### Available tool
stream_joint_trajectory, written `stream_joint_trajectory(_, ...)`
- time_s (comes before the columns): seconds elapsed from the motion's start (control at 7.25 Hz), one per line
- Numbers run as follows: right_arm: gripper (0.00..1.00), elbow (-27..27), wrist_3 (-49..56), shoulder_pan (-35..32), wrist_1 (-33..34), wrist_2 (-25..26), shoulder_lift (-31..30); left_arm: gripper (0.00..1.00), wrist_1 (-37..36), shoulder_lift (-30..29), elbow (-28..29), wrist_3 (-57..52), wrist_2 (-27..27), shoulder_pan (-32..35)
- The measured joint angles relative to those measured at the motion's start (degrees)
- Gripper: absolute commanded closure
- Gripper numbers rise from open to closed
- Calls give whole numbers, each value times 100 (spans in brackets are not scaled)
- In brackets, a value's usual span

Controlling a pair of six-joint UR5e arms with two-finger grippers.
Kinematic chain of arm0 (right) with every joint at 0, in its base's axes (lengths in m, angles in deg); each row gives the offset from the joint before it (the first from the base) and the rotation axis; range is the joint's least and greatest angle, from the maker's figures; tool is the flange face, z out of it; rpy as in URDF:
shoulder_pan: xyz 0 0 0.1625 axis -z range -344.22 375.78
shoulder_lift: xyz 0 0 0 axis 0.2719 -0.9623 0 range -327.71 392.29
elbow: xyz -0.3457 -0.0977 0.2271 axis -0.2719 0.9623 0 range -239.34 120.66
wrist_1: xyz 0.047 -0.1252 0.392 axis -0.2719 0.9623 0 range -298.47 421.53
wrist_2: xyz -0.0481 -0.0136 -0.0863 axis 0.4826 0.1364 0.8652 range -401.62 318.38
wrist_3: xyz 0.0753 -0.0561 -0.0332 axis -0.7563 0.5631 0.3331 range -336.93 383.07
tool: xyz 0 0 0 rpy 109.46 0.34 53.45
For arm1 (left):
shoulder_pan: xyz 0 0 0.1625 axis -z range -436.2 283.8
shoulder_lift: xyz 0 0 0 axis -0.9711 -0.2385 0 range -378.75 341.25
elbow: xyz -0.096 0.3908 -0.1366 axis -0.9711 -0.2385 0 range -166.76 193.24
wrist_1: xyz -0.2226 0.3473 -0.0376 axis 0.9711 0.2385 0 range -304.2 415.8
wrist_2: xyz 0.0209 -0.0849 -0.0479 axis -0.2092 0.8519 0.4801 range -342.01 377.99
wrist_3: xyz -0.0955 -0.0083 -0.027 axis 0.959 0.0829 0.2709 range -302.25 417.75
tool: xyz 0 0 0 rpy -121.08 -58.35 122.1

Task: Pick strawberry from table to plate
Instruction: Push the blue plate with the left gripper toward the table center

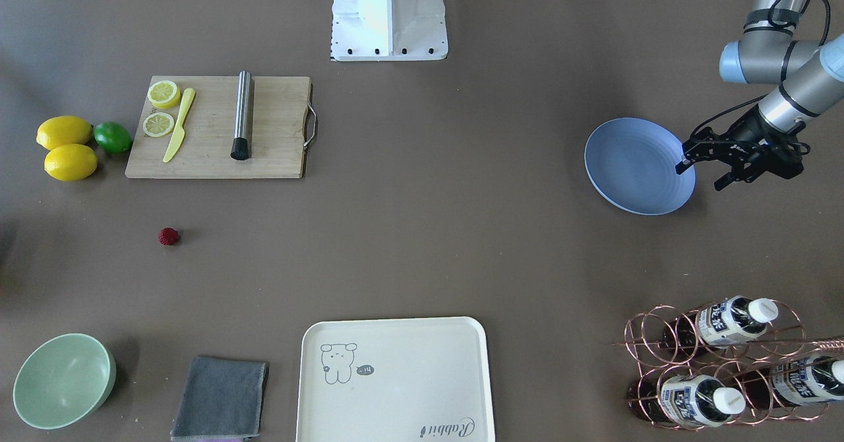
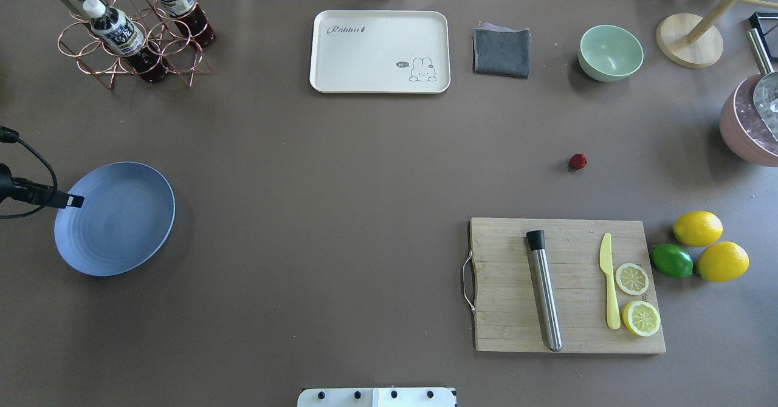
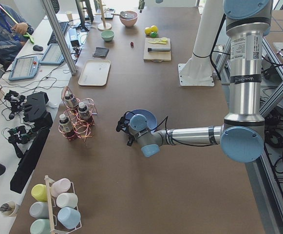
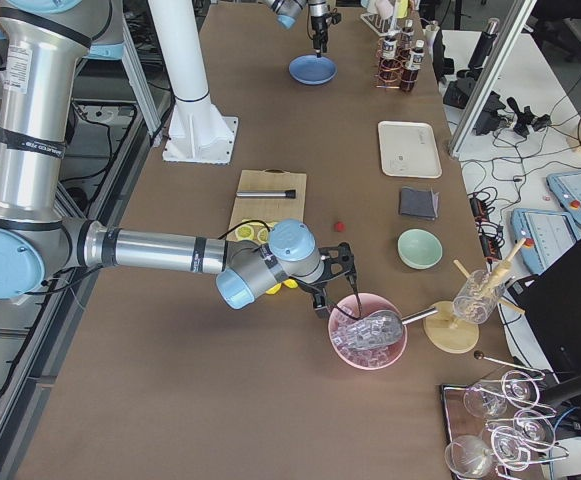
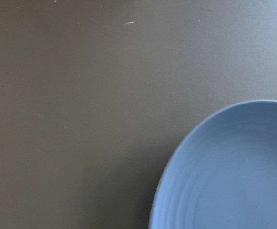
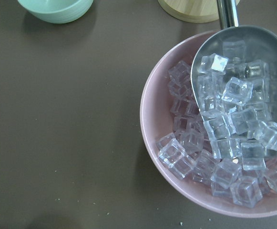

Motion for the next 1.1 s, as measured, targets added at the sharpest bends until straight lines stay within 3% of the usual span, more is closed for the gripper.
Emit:
stream_joint_trajectory(0.14, 0, -4, 0, 3, -6, 0, -2, 70, 80, 14, 12, 1, 0, -67)
stream_joint_trajectory(0.28, 0, -7, 0, 3, -8, 3, -3, 79, 123, 32, 19, -5, 0, -130)
stream_joint_trajectory(0.41, 0, -4, 0, 0, -8, 5, -2, 98, 139, 44, 29, -25, 0, -169)
stream_joint_trajectory(1.1, 0, -8, 0, -3, -8, 5, 18, 100, 74, -72, -47, 46, 321, -20)
